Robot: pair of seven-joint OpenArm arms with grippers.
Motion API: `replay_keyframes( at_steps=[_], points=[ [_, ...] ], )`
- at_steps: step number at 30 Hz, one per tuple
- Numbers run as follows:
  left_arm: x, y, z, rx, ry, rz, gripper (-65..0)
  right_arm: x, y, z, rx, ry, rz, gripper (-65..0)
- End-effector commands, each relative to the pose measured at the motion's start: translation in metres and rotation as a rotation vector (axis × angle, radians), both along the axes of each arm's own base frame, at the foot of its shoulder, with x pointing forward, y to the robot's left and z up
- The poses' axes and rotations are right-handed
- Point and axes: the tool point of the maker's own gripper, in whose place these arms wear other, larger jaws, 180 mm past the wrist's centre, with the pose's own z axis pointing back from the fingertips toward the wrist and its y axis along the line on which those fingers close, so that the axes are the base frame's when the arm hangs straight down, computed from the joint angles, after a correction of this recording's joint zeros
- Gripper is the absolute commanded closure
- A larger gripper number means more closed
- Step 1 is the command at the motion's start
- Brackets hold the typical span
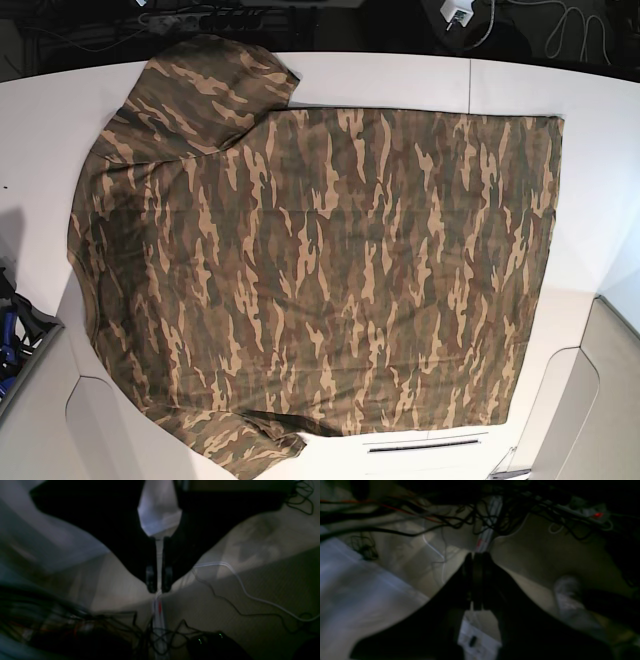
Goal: Fold the T-shirt properly
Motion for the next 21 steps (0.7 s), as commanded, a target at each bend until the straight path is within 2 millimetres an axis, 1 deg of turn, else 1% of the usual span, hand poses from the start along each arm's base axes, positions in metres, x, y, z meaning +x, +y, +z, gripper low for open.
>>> replay_keyframes(
  at_steps=[1, 4, 7, 10, 12, 15, 18, 19, 21],
  points=[
    [-0.004, 0.005, 0.011, -0.018, -0.002, 0.007, -7.7, 0.001, 0.002, 0.012, 0.023, -0.004, -0.011, 0.0],
    [0.013, 0.014, 0.037, -0.055, -0.064, 0.058, -10.0, 0.019, 0.012, 0.037, 0.066, -0.016, -0.042, 0.0],
    [0.032, 0.034, 0.063, -0.034, -0.137, 0.117, -10.0, 0.046, 0.019, 0.063, 0.108, -0.05, -0.059, 0.0],
    [0.05, 0.053, 0.089, -0.001, -0.21, 0.149, -10.6, 0.073, 0.022, 0.087, 0.141, -0.102, -0.075, 0.0],
    [0.062, 0.065, 0.106, 0.026, -0.262, 0.16, -11.8, 0.095, 0.02, 0.102, 0.16, -0.168, -0.1, 0.0],
    [0.082, 0.078, 0.129, 0.052, -0.337, 0.175, -17.5, 0.126, 0.014, 0.123, 0.176, -0.267, -0.141, 0.0],
    [0.1, 0.085, 0.15, 0.059, -0.415, 0.191, -24.1, 0.149, 0.0, 0.131, 0.154, -0.321, -0.177, 0.0],
    [0.103, 0.087, 0.155, 0.062, -0.434, 0.194, -25.7, 0.156, -0.005, 0.133, 0.144, -0.328, -0.19, -2.0],
    [0.11, 0.091, 0.162, 0.069, -0.461, 0.196, -28.1, 0.168, -0.012, 0.135, 0.133, -0.336, -0.224, -11.4]
  ],
)
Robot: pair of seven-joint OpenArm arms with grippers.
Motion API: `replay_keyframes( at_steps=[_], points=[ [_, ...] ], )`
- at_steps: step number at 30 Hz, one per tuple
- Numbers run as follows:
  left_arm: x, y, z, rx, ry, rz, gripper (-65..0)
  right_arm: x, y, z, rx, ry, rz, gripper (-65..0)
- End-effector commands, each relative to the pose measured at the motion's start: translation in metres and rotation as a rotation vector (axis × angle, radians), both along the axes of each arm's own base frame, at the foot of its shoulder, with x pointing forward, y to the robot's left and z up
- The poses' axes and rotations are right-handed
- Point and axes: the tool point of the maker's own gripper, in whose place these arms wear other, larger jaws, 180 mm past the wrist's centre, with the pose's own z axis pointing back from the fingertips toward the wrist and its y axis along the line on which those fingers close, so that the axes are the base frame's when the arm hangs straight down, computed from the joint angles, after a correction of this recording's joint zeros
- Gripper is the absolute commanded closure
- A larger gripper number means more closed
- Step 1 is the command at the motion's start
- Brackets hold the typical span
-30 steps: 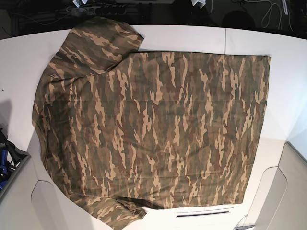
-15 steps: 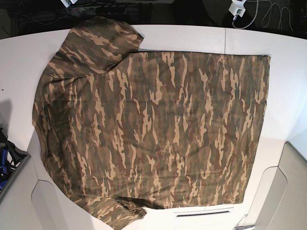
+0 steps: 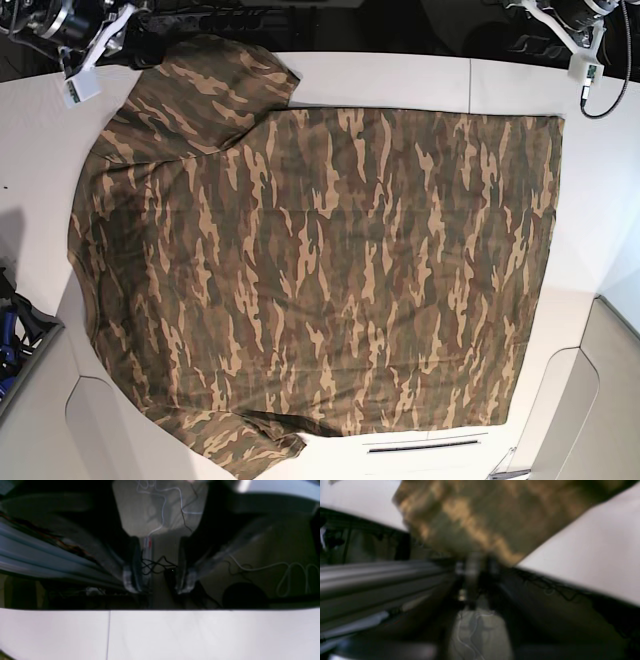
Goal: Fold the T-shirt properly
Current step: 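Lower both grippers and pinch the shirt's shoulder corners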
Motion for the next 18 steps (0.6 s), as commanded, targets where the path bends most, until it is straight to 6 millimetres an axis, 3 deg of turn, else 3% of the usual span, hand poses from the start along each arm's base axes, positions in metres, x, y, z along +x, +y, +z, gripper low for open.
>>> replay_keyframes(
  at_steps=[1, 4, 8, 12, 16, 18],
  points=[
    [0.006, 0.003, 0.009, 0.011, -0.032, -0.015, -29.0, 0.011, -0.001, 0.009, 0.02, -0.036, -0.02, -16.1],
    [0.014, 0.005, 0.013, 0.022, -0.052, -0.035, -29.3, 0.03, -0.015, 0.017, 0.004, -0.079, -0.07, -23.9],
    [0.029, 0.011, 0.018, 0.042, -0.083, -0.055, -33.8, 0.05, -0.034, 0.019, -0.026, -0.115, -0.13, -24.6],
    [0.041, 0.018, 0.025, 0.067, -0.103, -0.083, -36.8, 0.052, -0.046, 0.009, -0.054, -0.094, -0.16, -25.6],
    [0.054, 0.025, 0.031, 0.091, -0.131, -0.097, -38.3, 0.05, -0.055, -0.007, -0.047, -0.044, -0.216, -36.8],
    [0.062, 0.032, 0.033, 0.104, -0.144, -0.069, -42.6, 0.047, -0.059, -0.014, -0.046, -0.022, -0.231, -37.5]
  ],
)
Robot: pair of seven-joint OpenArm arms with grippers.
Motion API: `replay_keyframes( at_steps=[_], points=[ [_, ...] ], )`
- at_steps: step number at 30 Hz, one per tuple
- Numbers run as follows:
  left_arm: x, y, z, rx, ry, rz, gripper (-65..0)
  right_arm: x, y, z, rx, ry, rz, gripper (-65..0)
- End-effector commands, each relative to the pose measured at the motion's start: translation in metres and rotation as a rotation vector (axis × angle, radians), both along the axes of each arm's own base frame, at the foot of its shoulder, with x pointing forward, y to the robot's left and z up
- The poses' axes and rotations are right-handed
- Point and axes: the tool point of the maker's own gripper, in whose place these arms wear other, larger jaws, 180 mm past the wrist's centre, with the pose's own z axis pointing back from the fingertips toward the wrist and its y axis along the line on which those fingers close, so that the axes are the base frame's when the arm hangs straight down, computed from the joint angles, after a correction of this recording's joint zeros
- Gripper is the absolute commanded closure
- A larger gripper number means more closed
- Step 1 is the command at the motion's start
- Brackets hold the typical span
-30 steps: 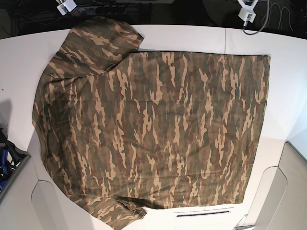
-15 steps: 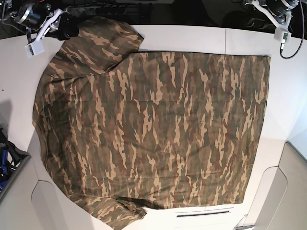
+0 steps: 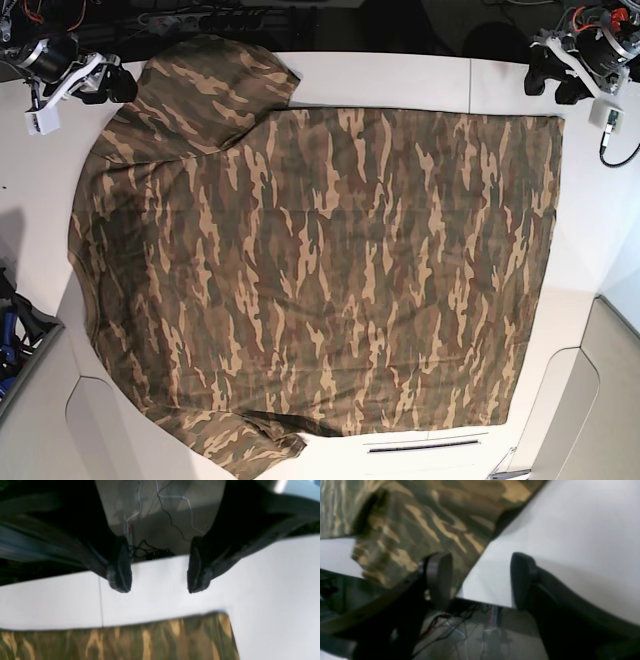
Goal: Fold the T-shirt properly
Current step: 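Lower both grippers and pinch the shirt's shoulder corners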
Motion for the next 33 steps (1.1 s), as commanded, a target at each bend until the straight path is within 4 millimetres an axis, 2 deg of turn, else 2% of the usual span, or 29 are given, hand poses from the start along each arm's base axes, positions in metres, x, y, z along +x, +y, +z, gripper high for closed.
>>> replay_keyframes(
  at_steps=[1, 7, 16, 22, 25, 29, 33],
  points=[
    [0.007, 0.006, 0.008, 0.013, -0.032, 0.0, -44.4, 0.002, -0.005, 0.002, -0.011, -0.007, -0.005, -37.5],
    [0.03, 0.025, 0.006, 0.017, -0.065, 0.027, -45.2, 0.0, -0.003, 0.0, -0.003, -0.005, -0.005, -37.5],
    [0.06, 0.064, -0.015, -0.002, -0.046, 0.1, -45.2, 0.001, 0.018, -0.005, 0.059, -0.014, -0.046, -37.5],
    [0.059, 0.081, -0.031, -0.026, -0.01, 0.161, -45.2, -0.002, 0.039, -0.009, 0.106, -0.007, -0.038, -37.5],
    [0.052, 0.07, -0.041, -0.055, 0.032, 0.113, -45.2, -0.003, 0.051, -0.011, 0.126, 0.003, -0.008, -37.5],
    [0.044, 0.044, -0.057, -0.082, 0.099, 0.033, -45.1, -0.007, 0.068, -0.014, 0.153, 0.018, 0.034, -37.5],
    [0.038, 0.025, -0.07, -0.102, 0.153, -0.024, -45.1, -0.008, 0.075, -0.015, 0.163, 0.025, 0.05, -37.5]
  ],
)
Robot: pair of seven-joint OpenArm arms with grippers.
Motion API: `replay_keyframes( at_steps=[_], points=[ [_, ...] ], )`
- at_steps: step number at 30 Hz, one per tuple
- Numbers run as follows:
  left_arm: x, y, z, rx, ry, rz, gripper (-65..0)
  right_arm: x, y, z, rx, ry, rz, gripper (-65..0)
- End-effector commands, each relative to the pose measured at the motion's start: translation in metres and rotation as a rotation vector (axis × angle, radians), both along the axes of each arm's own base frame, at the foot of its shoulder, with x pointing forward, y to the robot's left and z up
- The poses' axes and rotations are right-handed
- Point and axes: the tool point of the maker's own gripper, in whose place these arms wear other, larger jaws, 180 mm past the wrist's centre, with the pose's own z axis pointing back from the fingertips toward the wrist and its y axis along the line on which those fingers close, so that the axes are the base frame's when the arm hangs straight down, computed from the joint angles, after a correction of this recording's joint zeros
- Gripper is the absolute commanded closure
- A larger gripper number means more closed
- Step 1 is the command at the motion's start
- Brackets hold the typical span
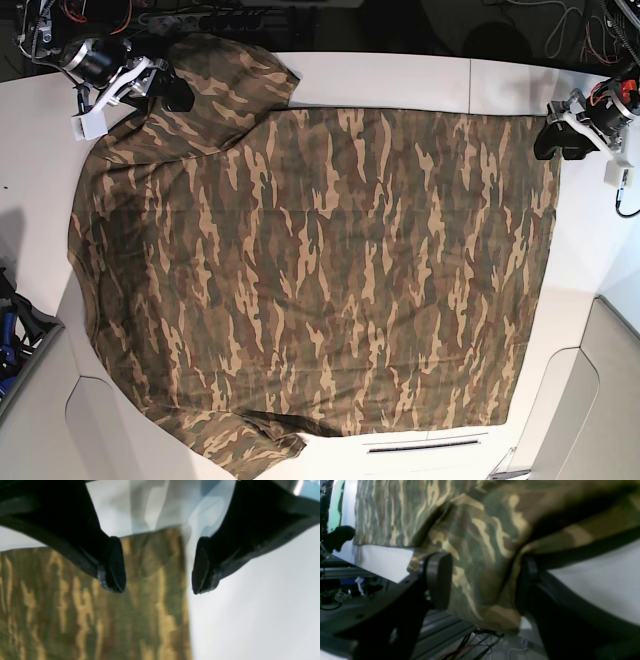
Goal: Fold the T-shirt properly
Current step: 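Lower both grippers and pinch the shirt's shoulder corners, then lift the shoulder edge with both grippers and fold it over the shirt body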
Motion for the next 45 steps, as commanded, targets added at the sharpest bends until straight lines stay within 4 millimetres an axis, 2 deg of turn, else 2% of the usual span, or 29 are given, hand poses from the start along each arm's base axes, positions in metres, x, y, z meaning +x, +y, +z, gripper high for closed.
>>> replay_keyframes(
  at_steps=[1, 5, 11, 16, 18, 19, 21, 24, 25, 26, 31, 35, 41, 45],
  points=[
    [-0.022, -0.001, -0.014, 0.028, 0.118, -0.044, -45.1, -0.008, -0.002, -0.004, -0.028, 0.035, 0.024, -37.5],
    [-0.032, -0.002, -0.019, 0.031, 0.176, -0.063, -45.1, -0.009, -0.002, -0.005, -0.029, 0.041, 0.028, -37.5],
    [-0.058, -0.014, -0.023, -0.031, 0.252, -0.097, -45.1, -0.01, -0.002, -0.005, -0.029, 0.046, 0.032, -37.5],
    [-0.06, -0.014, -0.023, -0.039, 0.248, -0.092, -43.2, -0.013, -0.002, -0.006, -0.03, 0.057, 0.039, -37.3],
    [-0.055, -0.014, -0.022, -0.04, 0.224, -0.084, -33.4, -0.014, -0.001, -0.006, -0.029, 0.059, 0.039, -36.6],
    [-0.053, -0.014, -0.021, -0.041, 0.21, -0.08, -26.0, -0.014, -0.001, -0.006, -0.027, 0.059, 0.038, -33.6],
    [-0.048, -0.014, -0.019, -0.043, 0.184, -0.072, -13.5, -0.013, 0.0, -0.006, -0.024, 0.057, 0.035, -22.9],
    [-0.04, -0.013, -0.015, -0.044, 0.14, -0.06, -4.7, -0.014, 0.004, -0.006, -0.013, 0.053, 0.035, -4.4],
    [-0.037, -0.012, -0.014, -0.043, 0.132, -0.058, -2.0, -0.014, 0.006, -0.006, -0.009, 0.046, 0.043, 0.0],
    [-0.036, -0.011, -0.013, -0.041, 0.128, -0.059, 0.0, -0.014, 0.008, -0.005, -0.005, 0.039, 0.052, 0.0],
    [-0.022, -0.007, 0.003, -0.077, 0.076, -0.051, 0.0, -0.011, 0.006, -0.002, -0.001, 0.023, 0.047, 0.0],
    [-0.009, -0.002, 0.022, -0.075, 0.033, -0.076, 0.0, 0.0, -0.001, 0.013, 0.056, -0.027, -0.021, 0.0],
    [0.011, -0.017, 0.05, -0.069, -0.05, -0.148, 0.0, 0.016, -0.021, 0.037, 0.128, -0.099, -0.099, 0.0],
    [0.037, -0.023, 0.072, -0.055, -0.137, -0.177, 0.0, 0.034, -0.035, 0.055, 0.155, -0.171, -0.137, 0.0]
  ],
)
